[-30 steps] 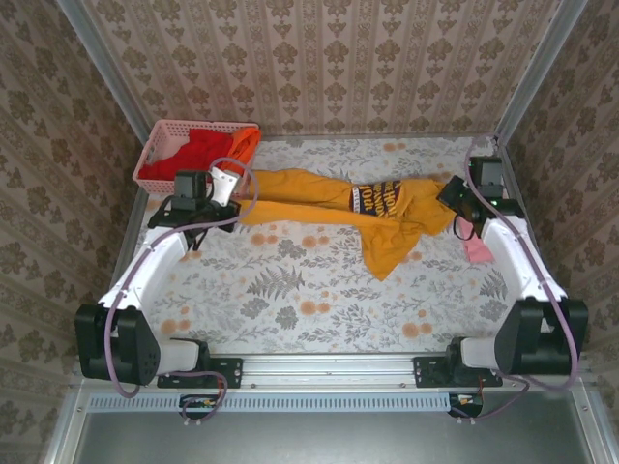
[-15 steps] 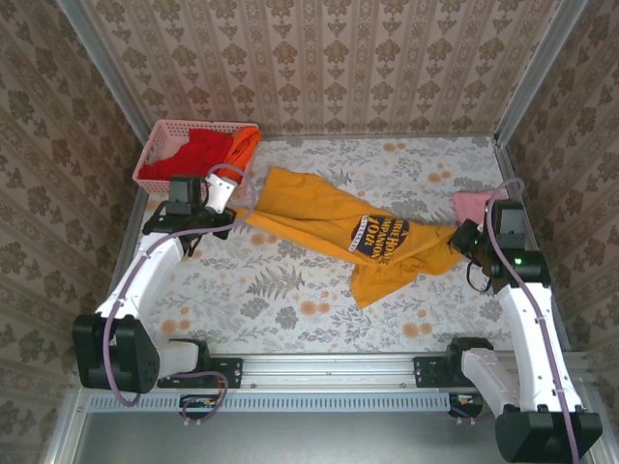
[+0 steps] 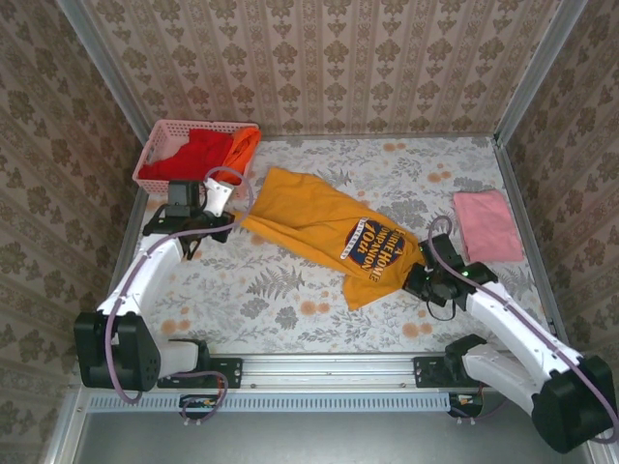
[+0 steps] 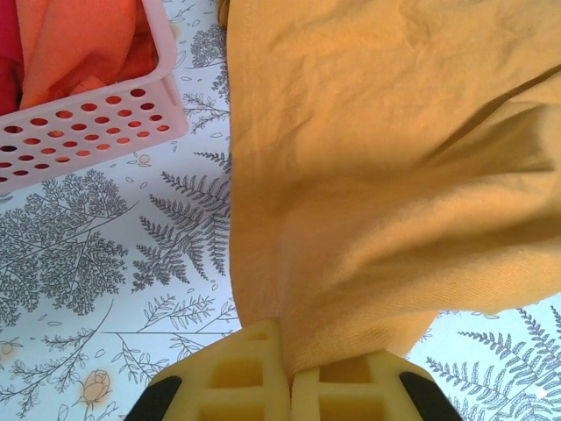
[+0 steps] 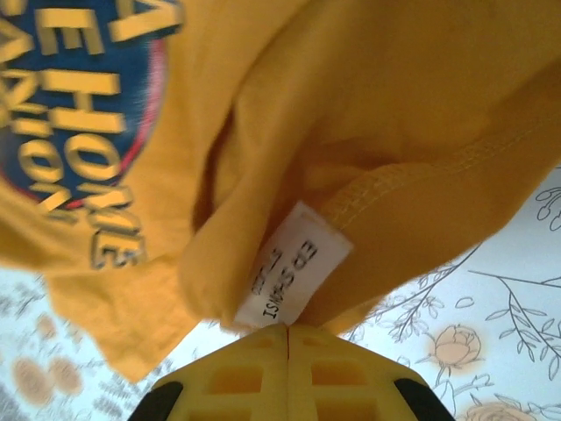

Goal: Fold and stack the t-shirts

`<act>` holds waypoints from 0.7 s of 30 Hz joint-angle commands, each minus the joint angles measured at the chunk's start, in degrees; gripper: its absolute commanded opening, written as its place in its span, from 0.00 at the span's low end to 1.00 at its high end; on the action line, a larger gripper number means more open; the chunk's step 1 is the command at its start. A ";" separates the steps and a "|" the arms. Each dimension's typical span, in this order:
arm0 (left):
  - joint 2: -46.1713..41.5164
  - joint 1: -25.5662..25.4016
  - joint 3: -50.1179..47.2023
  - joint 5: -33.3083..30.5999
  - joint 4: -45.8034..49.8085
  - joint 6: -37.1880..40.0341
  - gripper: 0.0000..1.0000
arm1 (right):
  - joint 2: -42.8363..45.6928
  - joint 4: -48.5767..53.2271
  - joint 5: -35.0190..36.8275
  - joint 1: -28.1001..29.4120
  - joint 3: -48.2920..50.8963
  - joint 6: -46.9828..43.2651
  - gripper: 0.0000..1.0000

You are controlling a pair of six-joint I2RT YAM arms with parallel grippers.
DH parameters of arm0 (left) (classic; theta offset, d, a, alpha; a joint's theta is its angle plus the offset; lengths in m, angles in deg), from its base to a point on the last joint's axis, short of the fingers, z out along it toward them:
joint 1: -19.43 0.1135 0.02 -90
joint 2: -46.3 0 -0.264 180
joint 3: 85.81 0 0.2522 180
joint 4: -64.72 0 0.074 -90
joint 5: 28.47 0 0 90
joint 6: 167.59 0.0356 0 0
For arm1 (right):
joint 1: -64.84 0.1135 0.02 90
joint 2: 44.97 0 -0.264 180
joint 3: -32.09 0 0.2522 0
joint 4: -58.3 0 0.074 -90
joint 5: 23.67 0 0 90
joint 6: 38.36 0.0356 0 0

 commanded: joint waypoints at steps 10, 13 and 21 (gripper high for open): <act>4.35 0.91 22.24 0.05 -2.81 -3.99 0.00 | -10.03 -3.92 5.77 -12.99 -34.90 -21.06 0.00; 4.82 1.59 29.62 -1.11 -2.40 -3.49 0.00 | -9.95 -3.79 6.02 -14.07 -44.23 -26.55 0.00; 4.41 3.74 47.58 -2.68 1.91 -0.67 0.00 | -8.10 -3.78 3.24 -15.29 -63.67 -35.45 0.00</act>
